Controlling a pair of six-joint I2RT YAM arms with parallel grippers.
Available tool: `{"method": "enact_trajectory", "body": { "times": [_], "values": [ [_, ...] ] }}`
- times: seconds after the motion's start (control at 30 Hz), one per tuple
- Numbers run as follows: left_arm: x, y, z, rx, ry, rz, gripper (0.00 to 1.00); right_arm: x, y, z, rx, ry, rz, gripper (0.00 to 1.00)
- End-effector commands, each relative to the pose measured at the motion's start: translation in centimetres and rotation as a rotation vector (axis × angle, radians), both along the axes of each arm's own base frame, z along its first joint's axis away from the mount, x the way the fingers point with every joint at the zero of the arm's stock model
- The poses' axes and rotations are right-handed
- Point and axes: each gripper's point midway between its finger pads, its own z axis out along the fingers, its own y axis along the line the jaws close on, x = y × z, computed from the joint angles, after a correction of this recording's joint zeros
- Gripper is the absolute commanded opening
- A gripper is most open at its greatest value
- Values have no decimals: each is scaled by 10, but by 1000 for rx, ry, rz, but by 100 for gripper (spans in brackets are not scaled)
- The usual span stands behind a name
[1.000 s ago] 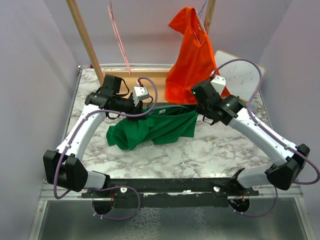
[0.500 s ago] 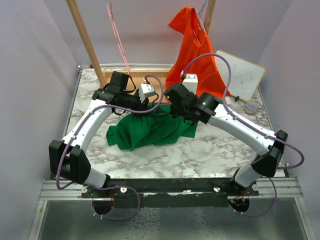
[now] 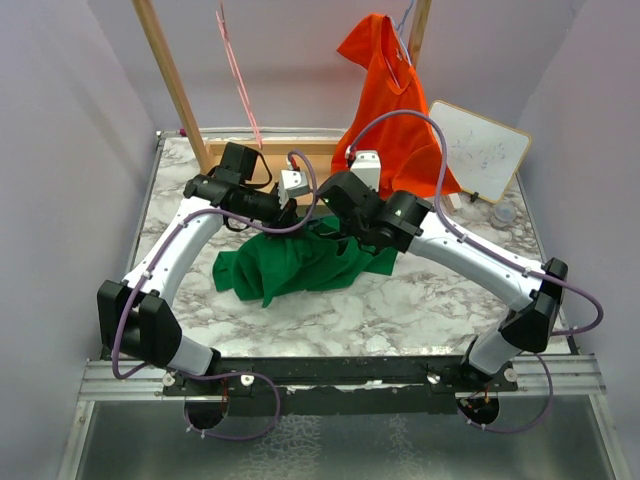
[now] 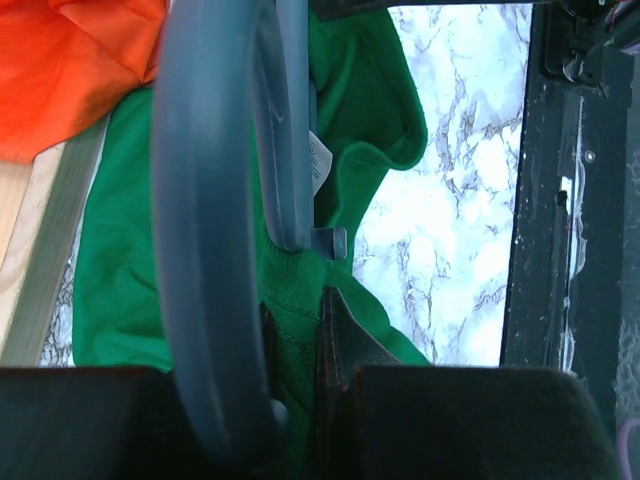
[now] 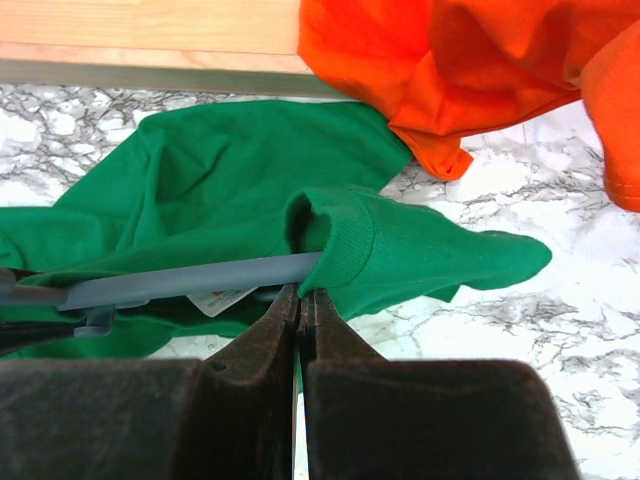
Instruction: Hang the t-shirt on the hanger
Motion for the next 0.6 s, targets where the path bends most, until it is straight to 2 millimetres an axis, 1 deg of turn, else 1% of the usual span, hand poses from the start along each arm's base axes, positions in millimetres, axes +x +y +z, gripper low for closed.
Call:
{"method": "enact_trajectory", "body": {
  "times": [0.0,0.07,0.17,0.27,0.4,0.57],
  "values": [
    [-34,-9,20,-86,-16,-146,0,3,23,15,83,-69,70,1],
    [-36,-10,22,-101,-15,-154,0,0,30,12,98,-64,114,1],
    [-33,-11,22,-101,-17,-150,0,-7,45,11,130,-65,194,1],
    [-33,-11,19,-97,-8,-160,0,-13,51,14,156,-82,241,1],
    [-42,-9,16,-90,8,-208,0,-13,38,20,160,-117,201,1],
    [-53,2,7,-35,-24,-264,0,-15,25,35,144,-146,194,1]
  ]
}}
